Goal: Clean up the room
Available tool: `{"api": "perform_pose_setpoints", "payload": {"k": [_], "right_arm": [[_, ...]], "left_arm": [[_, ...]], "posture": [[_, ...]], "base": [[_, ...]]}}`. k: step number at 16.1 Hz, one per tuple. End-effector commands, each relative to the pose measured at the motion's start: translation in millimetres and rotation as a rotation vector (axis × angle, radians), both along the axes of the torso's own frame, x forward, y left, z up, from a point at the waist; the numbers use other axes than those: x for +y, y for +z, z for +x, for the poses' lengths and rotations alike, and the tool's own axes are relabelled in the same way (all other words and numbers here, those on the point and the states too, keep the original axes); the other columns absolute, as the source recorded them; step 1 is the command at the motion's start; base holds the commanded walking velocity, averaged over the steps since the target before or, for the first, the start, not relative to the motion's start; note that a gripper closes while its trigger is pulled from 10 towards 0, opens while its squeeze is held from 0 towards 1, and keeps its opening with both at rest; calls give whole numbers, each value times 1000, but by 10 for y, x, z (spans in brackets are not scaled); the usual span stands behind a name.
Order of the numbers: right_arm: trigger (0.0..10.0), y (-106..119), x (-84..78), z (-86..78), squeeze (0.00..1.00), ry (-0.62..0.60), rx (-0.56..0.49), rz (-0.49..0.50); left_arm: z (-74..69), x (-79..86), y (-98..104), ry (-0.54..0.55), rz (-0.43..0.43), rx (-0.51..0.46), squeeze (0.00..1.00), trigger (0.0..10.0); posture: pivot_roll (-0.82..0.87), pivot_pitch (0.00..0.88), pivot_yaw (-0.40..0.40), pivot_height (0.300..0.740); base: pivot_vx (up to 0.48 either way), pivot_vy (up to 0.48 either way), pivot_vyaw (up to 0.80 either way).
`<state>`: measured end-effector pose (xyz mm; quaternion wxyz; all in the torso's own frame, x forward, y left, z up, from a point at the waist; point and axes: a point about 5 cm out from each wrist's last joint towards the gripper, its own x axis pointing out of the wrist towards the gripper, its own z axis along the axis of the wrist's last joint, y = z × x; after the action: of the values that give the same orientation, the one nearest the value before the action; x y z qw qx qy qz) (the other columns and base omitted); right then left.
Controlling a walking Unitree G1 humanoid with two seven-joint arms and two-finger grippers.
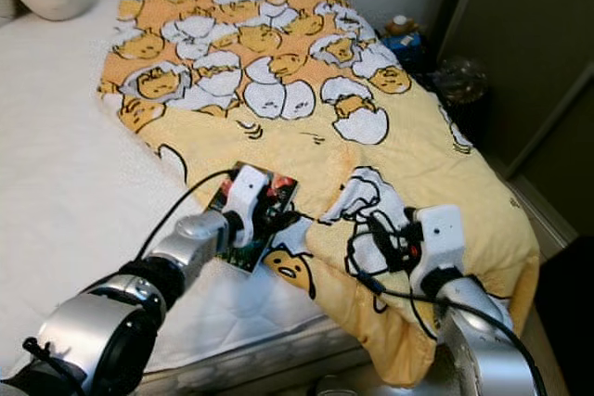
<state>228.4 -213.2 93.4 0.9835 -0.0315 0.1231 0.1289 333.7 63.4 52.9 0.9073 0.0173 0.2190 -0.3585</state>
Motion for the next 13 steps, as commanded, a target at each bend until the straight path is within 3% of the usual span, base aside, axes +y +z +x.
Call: {"api": "perform_pose_setpoints", "payload": {"k": [1, 2, 3, 5, 7, 13], "right_arm": [[10000, 50, 34, -3, 0, 25, -8, 2], [10000, 54, 35, -7, 0, 26, -8, 3], [10000, 60, 40, -15, 0, 27, -7, 5], [10000, 67, 53, -27, 0, 35, 2, 6], [10000, 57, 53, -42, 0, 45, 13, 1], [10000, 103, 72, -14, 0, 88, 4, 0]], "left_arm": [[-15, 31, -41, 14, 25, 15, 0, 10000], [-10, 63, -53, 42, 42, 10, 384, 10000], [9, 126, -42, 92, 6, -1, 1000, 10000], [-20, 191, -76, 86, -34, 21, 1000, 10000], [-108, 129, -162, 30, -46, 81, 1000, 10000], [-173, 18, -214, 33, -75, 96, 1000, 10000]], "posture": [[-313, 93, 38, 740], [-312, 99, 36, 740], [-313, 98, 36, 740], [-309, 99, 32, 740], [-314, 101, 21, 740], [-317, 67, 13, 740]], "base": [[0, 0, 0], [0, 0, 0], [0, 0, 0], [0, 0, 0], [0, 0, 0], [0, 0, 0]]}}
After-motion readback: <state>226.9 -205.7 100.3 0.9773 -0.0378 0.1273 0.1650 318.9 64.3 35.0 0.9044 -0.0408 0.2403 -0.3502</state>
